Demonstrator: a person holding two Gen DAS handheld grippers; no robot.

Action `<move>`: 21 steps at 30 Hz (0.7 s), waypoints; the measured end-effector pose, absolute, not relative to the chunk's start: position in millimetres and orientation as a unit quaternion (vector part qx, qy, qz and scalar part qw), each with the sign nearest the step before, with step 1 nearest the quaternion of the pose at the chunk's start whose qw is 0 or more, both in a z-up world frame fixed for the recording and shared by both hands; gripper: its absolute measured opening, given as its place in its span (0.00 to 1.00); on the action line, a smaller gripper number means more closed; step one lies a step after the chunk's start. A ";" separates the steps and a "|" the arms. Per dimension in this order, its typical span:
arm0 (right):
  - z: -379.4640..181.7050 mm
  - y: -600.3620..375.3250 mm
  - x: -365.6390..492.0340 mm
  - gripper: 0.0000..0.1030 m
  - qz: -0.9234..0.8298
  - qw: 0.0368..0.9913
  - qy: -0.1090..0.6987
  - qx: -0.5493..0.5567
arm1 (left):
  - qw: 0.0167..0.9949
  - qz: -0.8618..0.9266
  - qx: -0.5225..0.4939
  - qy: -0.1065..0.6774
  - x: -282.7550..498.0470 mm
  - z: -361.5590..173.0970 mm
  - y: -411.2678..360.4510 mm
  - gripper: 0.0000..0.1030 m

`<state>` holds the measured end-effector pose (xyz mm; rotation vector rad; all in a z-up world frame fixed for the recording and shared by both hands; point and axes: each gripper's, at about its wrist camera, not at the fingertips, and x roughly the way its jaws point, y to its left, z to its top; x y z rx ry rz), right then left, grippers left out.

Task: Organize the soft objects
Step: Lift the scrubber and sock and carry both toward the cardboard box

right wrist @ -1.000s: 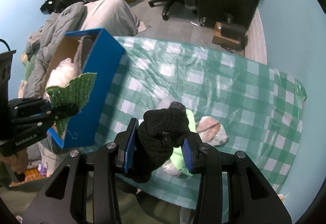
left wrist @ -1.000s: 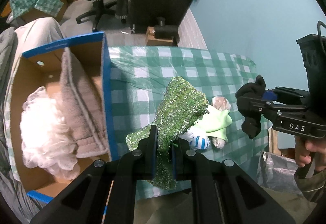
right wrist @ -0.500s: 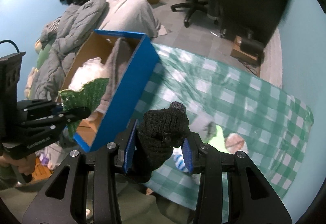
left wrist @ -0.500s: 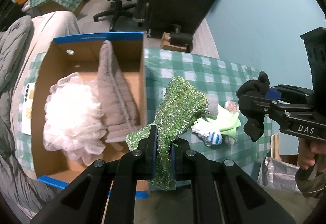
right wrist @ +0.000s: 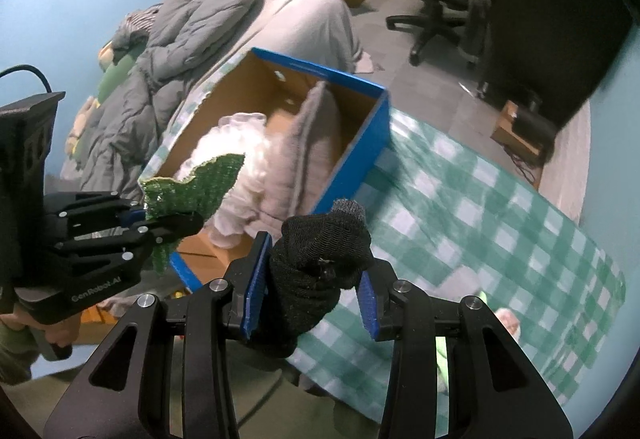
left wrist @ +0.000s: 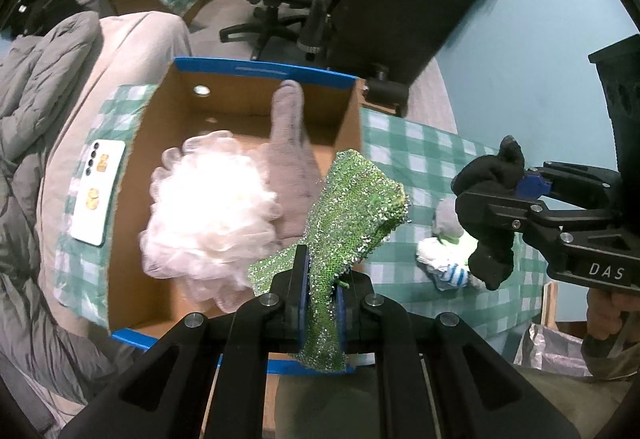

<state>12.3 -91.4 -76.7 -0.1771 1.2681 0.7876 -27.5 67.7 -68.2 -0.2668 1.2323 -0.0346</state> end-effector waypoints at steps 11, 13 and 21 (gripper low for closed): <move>-87.5 -33.4 8.5 0.38 0.390 0.710 0.574 -0.115 | 0.801 0.013 -0.140 0.582 -40.0 -81.1 107.8 0.10; -90.8 -25.4 8.3 0.38 0.396 0.705 0.576 -0.118 | 0.799 0.015 -0.140 0.584 -40.7 -84.4 113.2 0.10; -108.2 3.4 1.7 0.38 0.412 0.683 0.590 -0.126 | 0.790 0.021 -0.142 0.596 -44.8 -103.5 128.9 0.10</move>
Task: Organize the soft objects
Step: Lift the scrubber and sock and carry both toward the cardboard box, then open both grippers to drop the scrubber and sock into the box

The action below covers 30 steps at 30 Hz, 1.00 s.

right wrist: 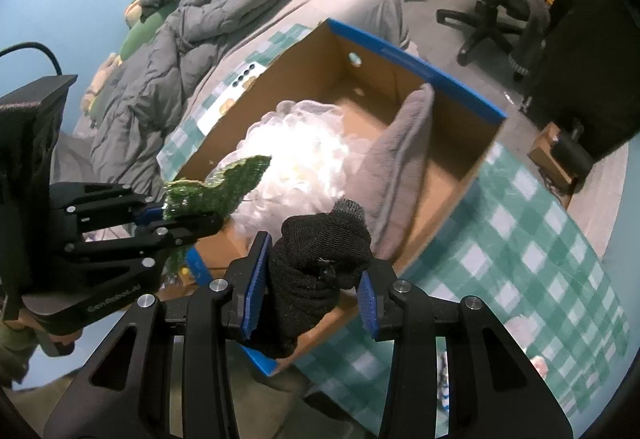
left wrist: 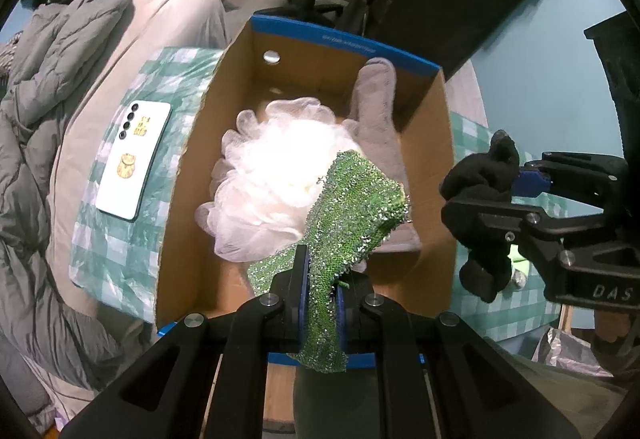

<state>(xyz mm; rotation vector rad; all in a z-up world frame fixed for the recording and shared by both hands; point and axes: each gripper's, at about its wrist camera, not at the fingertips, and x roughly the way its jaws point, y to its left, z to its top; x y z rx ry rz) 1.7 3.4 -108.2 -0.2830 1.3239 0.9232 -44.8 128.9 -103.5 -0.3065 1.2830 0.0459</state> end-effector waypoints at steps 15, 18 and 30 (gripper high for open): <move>-150.3 21.4 -10.4 0.43 0.403 0.654 0.628 -0.126 | 0.768 0.025 -0.153 0.621 -38.4 -148.1 139.4 0.12; -154.0 20.0 -12.4 0.43 0.395 0.657 0.628 -0.131 | 0.765 0.032 -0.147 0.627 -39.3 -149.7 139.6 0.31; -133.9 4.1 -9.1 0.60 0.383 0.683 0.609 -0.125 | 0.771 0.059 -0.157 0.614 -53.9 -124.3 144.0 0.66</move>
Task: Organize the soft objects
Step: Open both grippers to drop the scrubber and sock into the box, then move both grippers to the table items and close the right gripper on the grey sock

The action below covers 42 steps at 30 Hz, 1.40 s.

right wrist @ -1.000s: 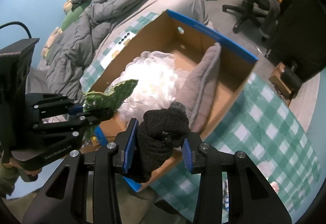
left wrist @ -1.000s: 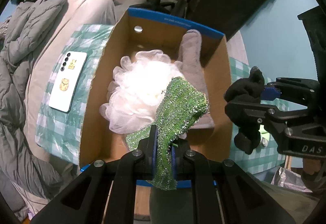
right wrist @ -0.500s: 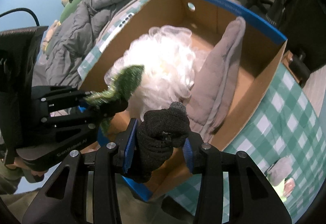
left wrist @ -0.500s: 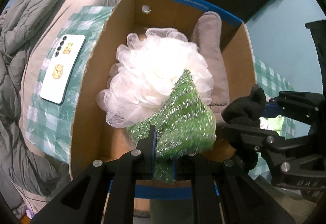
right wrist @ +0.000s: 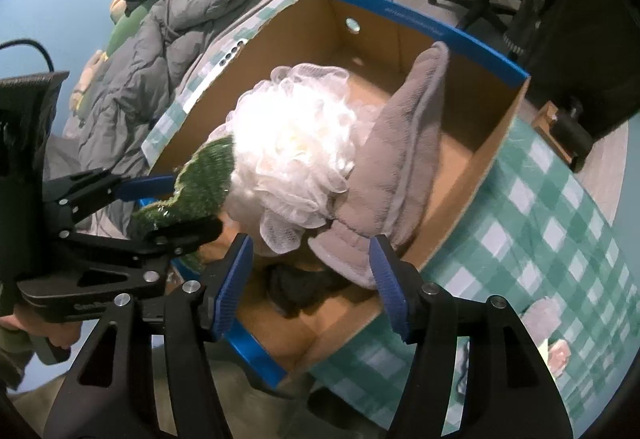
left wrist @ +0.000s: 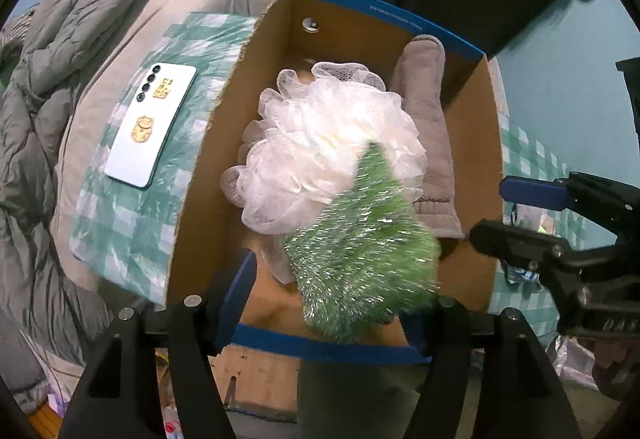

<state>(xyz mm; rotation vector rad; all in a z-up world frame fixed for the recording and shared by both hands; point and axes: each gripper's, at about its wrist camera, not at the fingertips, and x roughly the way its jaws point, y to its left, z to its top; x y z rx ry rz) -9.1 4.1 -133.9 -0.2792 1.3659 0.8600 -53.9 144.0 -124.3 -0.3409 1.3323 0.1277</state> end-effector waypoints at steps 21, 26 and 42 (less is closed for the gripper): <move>-107.1 -74.8 3.0 0.61 0.345 0.716 0.601 -0.081 | 0.792 0.038 -0.157 0.589 -42.8 -81.3 98.1 0.75; -106.3 -106.2 8.2 0.61 0.323 0.725 0.604 -0.069 | 0.793 0.015 -0.143 0.592 -34.1 -80.7 73.2 0.75; -112.8 -198.3 25.3 0.61 0.260 0.742 0.615 -0.058 | 0.791 -0.048 -0.098 0.602 -7.7 -83.5 -8.2 0.75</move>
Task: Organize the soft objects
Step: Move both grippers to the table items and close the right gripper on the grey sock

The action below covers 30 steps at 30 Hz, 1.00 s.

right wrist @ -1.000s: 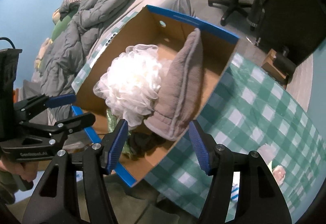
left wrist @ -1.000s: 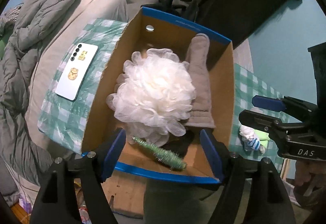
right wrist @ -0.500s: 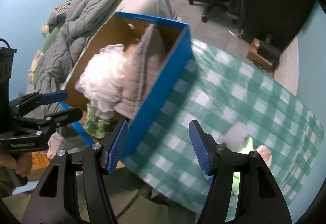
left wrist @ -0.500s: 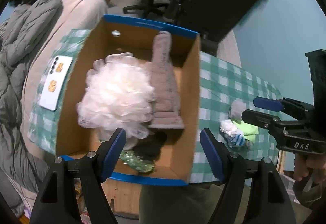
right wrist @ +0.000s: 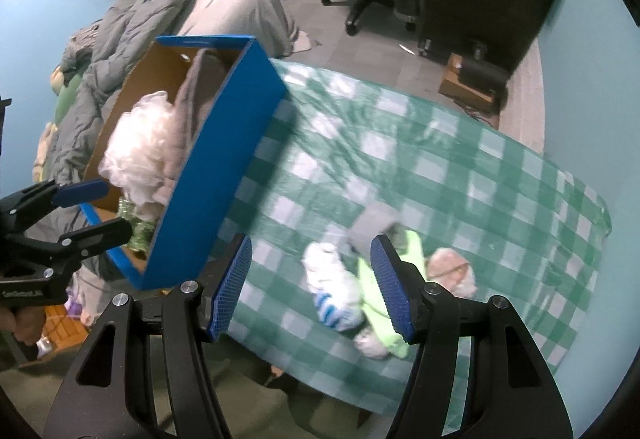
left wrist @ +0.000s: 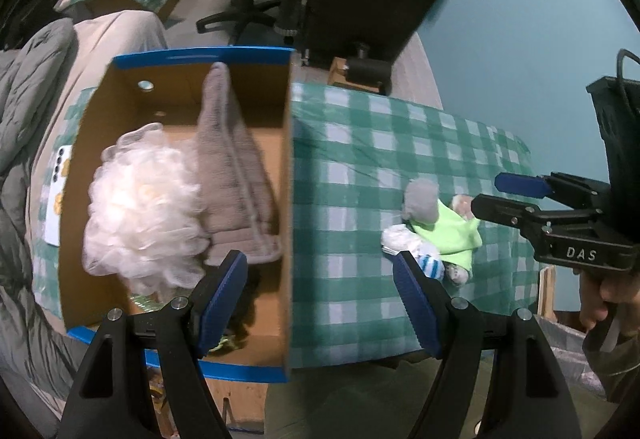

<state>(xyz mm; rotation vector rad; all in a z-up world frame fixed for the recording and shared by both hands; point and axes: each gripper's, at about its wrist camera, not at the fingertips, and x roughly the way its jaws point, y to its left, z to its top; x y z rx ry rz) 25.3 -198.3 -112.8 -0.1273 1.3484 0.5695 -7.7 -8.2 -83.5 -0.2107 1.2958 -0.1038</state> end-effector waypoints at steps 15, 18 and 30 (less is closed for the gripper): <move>-141.4 -232.5 32.9 0.61 0.251 0.734 0.626 -0.083 | 0.766 -0.084 -0.068 0.634 11.4 -119.5 -71.6 0.76; -150.1 -232.6 33.7 0.61 0.255 0.728 0.629 -0.094 | 0.761 -0.085 -0.057 0.641 15.9 -130.7 -81.8 0.76; -190.5 -223.6 42.7 0.61 0.271 0.704 0.645 -0.122 | 0.747 -0.076 -0.038 0.659 29.4 -170.2 -98.3 0.76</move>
